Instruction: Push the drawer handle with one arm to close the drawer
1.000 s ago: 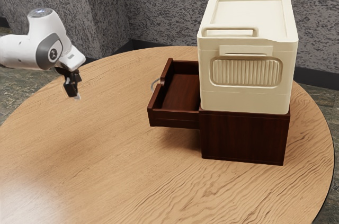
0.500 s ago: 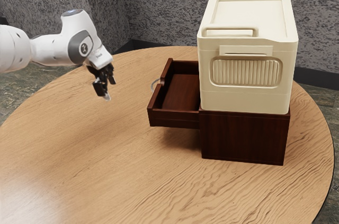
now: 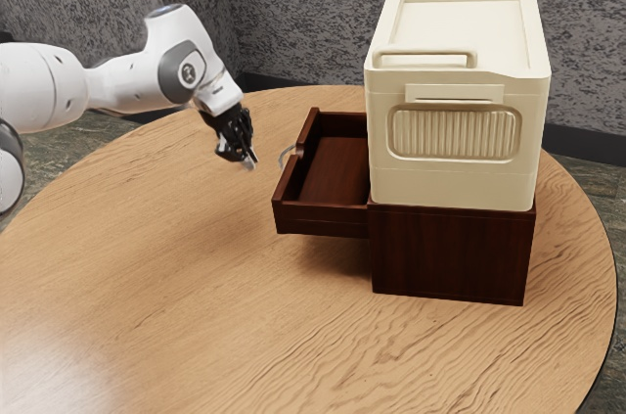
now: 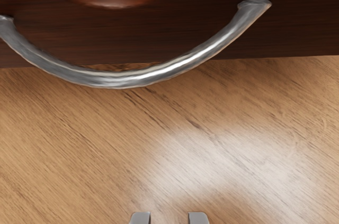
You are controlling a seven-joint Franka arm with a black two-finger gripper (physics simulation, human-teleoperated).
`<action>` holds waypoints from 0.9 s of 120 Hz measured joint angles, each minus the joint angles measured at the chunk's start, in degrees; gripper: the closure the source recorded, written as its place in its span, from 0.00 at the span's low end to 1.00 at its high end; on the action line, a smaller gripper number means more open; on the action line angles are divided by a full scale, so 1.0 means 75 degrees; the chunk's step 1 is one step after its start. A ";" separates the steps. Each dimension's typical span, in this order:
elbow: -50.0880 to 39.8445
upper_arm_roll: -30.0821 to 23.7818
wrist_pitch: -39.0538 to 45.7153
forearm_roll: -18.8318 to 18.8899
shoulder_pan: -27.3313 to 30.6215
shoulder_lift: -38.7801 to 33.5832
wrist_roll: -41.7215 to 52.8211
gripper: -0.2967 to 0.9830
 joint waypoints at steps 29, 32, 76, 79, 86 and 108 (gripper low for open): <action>0.0605 -0.0014 0.0005 -0.0089 -0.0226 0.0375 0.0123 0.83; 0.0634 -0.0019 0.0006 -0.0093 -0.0229 0.0389 0.0131 0.83; 0.1009 -0.0172 0.0007 -0.0106 -0.0477 0.0692 0.0204 0.85; 0.1020 -0.0172 0.0007 -0.0106 -0.0515 0.0693 0.0205 0.85; 0.1032 -0.0173 0.0007 -0.0106 -0.0574 0.0693 0.0200 0.85; 0.1098 -0.0241 0.0010 -0.0113 -0.0691 0.0741 0.0180 0.84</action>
